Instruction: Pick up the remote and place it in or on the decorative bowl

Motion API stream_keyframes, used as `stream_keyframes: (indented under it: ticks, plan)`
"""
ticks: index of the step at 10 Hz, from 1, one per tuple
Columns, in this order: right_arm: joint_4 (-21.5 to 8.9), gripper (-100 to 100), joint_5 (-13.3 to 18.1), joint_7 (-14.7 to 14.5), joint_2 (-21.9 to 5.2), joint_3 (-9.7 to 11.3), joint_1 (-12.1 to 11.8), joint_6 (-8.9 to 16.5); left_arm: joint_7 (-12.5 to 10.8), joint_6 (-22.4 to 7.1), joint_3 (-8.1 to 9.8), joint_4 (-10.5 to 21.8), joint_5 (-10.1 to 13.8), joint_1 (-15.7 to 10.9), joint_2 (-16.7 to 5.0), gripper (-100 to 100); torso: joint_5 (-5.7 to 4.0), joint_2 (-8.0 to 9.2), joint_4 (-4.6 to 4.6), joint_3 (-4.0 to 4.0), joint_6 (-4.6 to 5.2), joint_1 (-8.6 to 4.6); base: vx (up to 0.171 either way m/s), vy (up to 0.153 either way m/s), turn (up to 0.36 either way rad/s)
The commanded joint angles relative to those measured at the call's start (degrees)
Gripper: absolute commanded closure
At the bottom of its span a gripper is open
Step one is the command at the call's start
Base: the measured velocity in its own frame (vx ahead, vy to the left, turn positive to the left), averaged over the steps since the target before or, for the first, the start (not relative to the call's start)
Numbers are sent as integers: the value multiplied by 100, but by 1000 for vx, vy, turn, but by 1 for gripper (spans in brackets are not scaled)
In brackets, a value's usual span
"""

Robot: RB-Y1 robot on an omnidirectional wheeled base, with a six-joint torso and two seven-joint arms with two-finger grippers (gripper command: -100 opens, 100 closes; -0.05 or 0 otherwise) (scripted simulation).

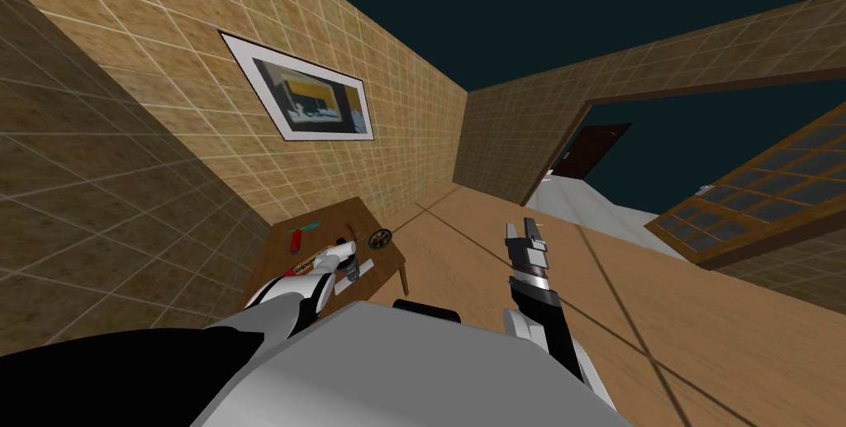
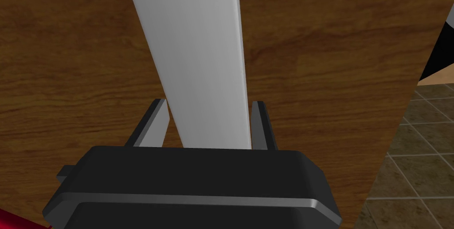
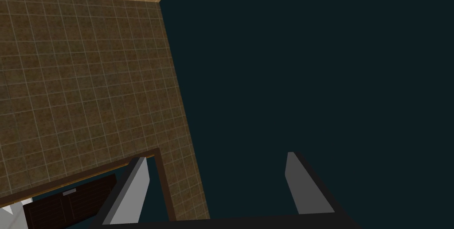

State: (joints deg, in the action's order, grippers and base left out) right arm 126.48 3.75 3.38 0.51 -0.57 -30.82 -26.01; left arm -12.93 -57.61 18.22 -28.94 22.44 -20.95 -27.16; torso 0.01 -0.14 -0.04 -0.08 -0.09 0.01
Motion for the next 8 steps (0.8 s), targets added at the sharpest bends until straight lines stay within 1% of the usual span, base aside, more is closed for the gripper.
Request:
stream_keyframes:
  ticks: [1,3,4,5,6,7,8]
  plan:
    - [0,0,0,0,0,0,0,0,0,0,0,0,0,0,0,100,0,0,0,0,0,0,0,0,0]
    - [0,0,0,0,0,0,0,0,4,1,-2,-1,-2,-1,-1,100,1,1,0,0,-2,0,0,0,0]
    - [0,0,0,0,0,0,0,0,5,2,-3,-2,-3,-1,-1,0,1,1,0,0,-3,0,0,0,0]
    - [0,0,0,0,0,0,0,0,-5,-188,9,-124,17,-25,-96,100,1,1,0,1,-3,-1,-27,-26,-28]
    - [0,0,0,0,0,0,0,0,-5,-188,9,-124,17,-25,-96,100,-4,7,3,5,-1,-8,-29,-26,-15]
    - [0,0,0,0,0,0,0,0,-13,-321,18,-181,32,-62,-167,100,-2,11,3,7,-2,-11,-31,-28,-10]
    - [0,0,0,0,0,0,1,0,-13,-321,18,-181,32,-62,-167,100,-4,13,4,8,-2,-13,-23,-24,-7]
